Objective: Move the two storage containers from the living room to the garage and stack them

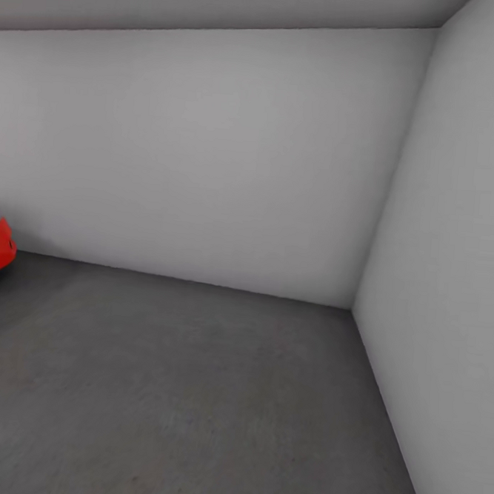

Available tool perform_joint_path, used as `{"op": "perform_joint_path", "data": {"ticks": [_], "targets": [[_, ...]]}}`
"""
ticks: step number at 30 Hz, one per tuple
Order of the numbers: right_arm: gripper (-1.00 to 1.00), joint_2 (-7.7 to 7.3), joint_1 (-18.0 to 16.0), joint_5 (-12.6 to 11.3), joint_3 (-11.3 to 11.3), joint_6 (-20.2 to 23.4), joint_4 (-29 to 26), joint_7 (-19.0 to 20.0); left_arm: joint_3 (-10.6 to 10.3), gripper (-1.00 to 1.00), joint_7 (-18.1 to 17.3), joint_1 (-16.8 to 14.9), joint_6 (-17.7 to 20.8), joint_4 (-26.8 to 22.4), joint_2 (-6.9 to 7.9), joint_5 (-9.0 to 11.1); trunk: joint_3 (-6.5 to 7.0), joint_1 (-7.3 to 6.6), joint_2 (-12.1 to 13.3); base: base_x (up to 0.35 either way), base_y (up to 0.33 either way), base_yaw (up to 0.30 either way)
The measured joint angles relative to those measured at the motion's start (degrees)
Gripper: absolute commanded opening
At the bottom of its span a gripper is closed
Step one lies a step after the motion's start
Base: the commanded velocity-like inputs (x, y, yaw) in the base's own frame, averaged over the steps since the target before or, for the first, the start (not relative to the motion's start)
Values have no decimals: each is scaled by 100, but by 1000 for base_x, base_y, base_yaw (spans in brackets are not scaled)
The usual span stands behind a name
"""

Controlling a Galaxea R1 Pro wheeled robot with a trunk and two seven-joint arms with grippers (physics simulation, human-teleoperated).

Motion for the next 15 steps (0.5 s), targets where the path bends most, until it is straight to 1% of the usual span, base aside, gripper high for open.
{"op": "perform_joint_path", "data": {"ticks": [8, 10, 15], "targets": [[100, 0, 0, -1, 1, 1, 0, 0, 0, 100, 0, 0, 0, 0, -2, 2, 67, -1, 0, -72, 0, -191], [100, 0, 0, -1, 0, 2, 0, 2, 0, 100, -1, 0, 0, 0, -4, 2, 83, 0, 0, -210, 0, -191], [100, -1, 0, -1, 1, 0, 0, 7, 0, 100, -1, 1, 0, 0, -16, 3, 125, 1, 1, -310, 0, -191]]}}
